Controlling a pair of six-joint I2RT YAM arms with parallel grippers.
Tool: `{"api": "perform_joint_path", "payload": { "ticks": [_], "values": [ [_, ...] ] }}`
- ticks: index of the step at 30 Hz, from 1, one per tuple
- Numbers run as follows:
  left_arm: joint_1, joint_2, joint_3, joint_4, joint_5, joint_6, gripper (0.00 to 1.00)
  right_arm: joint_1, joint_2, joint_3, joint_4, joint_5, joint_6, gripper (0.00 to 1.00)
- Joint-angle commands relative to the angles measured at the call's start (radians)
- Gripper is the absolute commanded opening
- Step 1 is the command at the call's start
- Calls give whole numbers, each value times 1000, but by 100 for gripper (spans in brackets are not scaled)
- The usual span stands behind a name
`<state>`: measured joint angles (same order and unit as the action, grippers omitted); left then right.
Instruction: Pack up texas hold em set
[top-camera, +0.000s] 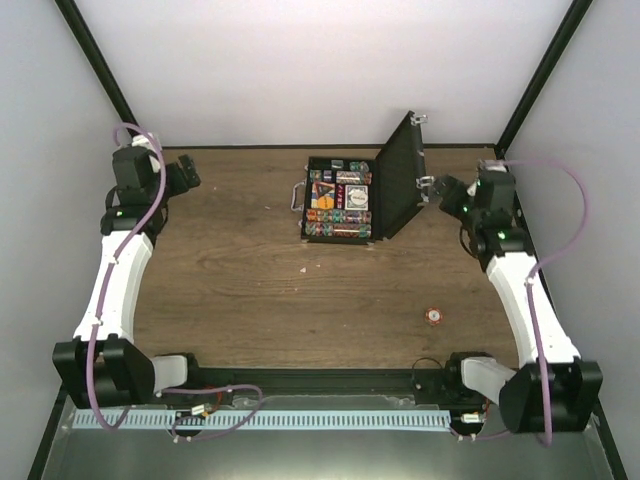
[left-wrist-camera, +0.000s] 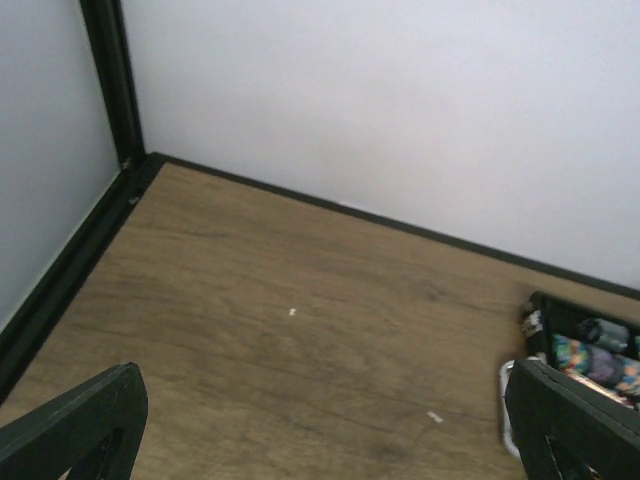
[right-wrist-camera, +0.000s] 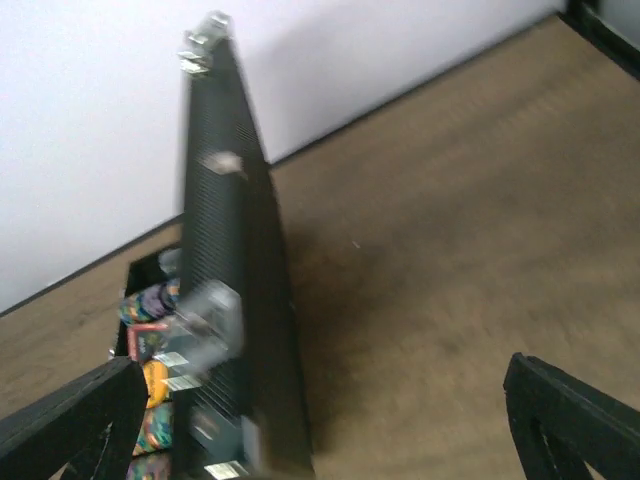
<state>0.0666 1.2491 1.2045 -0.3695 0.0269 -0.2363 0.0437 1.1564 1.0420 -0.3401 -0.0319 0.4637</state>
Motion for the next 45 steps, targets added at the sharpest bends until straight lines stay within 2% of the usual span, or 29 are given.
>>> {"api": "perform_joint_path", "payload": {
  "ticks": [1,5,10,13,20,26,31,36,45],
  "values": [
    [-1,-2,-3,-34,-92,72,100,-106,-129,-107,-107,38,171,100],
    [-1,-39,-79,6,-130,94,100,-156,-139,-128,-237,18,181,100],
    [0,-36,-85,-14,-159,104,100,-155,-39,-201,-359,-82,278,100],
    [-2,-48,-88,-12,-167,106,100,-156,6,-252,-394,-120,311,99],
    [-2,-36,-86,-16,-154,102,100,-109,-26,-376,-447,-167,368,99],
    [-7,-39,-85,-20,-153,97,100,-9,-36,-371,-552,-70,423,98],
    [-17,-49,-87,-20,-172,99,100,1,-62,-394,-620,-39,438,96],
    [-29,-47,-88,-18,-170,98,100,37,-17,-386,-627,-45,395,95],
    [-37,-47,-92,-16,-179,100,100,89,55,-408,-571,-89,366,81]
  ]
}}
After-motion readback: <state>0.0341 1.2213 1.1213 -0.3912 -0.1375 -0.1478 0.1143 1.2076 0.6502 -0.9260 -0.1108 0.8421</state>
